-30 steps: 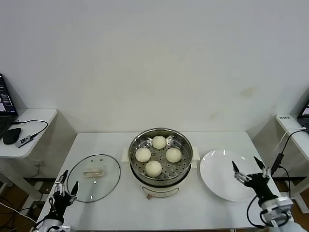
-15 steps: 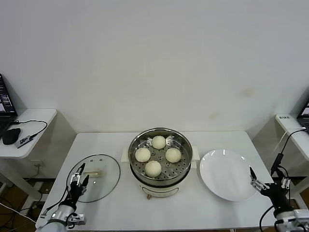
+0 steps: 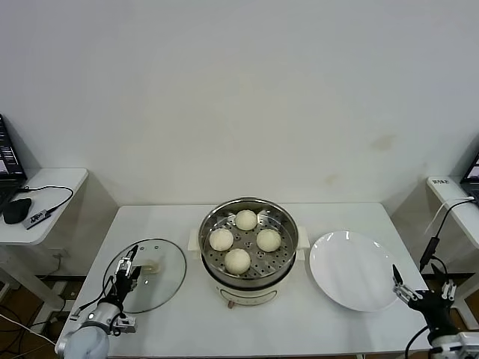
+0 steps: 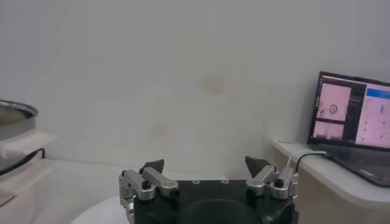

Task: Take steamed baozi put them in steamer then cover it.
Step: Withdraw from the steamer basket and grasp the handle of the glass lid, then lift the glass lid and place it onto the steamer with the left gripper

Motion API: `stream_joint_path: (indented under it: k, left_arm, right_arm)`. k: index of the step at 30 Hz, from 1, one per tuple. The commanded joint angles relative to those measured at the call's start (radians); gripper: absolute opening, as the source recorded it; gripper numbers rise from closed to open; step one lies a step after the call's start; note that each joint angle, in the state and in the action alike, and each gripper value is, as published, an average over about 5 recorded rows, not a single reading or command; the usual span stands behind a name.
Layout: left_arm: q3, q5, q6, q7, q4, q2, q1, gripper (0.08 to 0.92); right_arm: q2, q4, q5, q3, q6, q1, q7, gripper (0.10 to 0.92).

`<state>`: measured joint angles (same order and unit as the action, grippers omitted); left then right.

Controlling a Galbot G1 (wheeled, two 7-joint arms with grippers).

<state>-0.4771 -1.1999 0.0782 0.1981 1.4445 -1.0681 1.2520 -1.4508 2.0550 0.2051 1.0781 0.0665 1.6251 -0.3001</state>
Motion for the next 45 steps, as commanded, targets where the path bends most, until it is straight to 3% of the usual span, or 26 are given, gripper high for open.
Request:
stream_joint_path:
  k: [1,12,23,30,37,41,45]
  left_arm:
    - [0.020,-0.009,0.000,-0.001,-0.072,-0.002,-0.069,0.823]
    - [0.028,-0.006,-0.001,-0.016,-0.075,-0.006,-0.076,0.811]
    - [0.030,-0.005,-0.002,-0.009,-0.102,-0.013,-0.081,0.515]
    - [0.009,0.016,0.042,0.087,-0.112,-0.029,-0.073,0.316]
    - [-0.047,0.034,0.048,0.131,0.019,-0.027,-0.011,0.146]
    - [-0.091,0.058,0.021,0.109,0.141,-0.008,0.048,0.141]
    - [-0.154,0.098,-0.052,0.028,0.315,0.030,0.144,0.141]
  right_arm:
    - [-0.014,0.000,-0.009,0.001,-0.003,0.007,0.000,0.823]
    - [-0.017,-0.006,-0.026,-0.008,0.001,-0.001,0.012,0.823]
    - [-0.021,0.006,-0.039,-0.025,-0.001,0.002,0.007,0.823]
    - [-0.023,0.015,-0.058,-0.061,-0.006,0.002,0.006,0.823]
    - [-0.024,0.024,-0.095,-0.077,-0.022,-0.001,0.006,0.823]
    - [-0.027,0.032,-0.132,-0.076,-0.044,0.003,0.006,0.823]
    - [-0.031,0.038,-0.152,-0.080,-0.054,-0.002,-0.001,0.823]
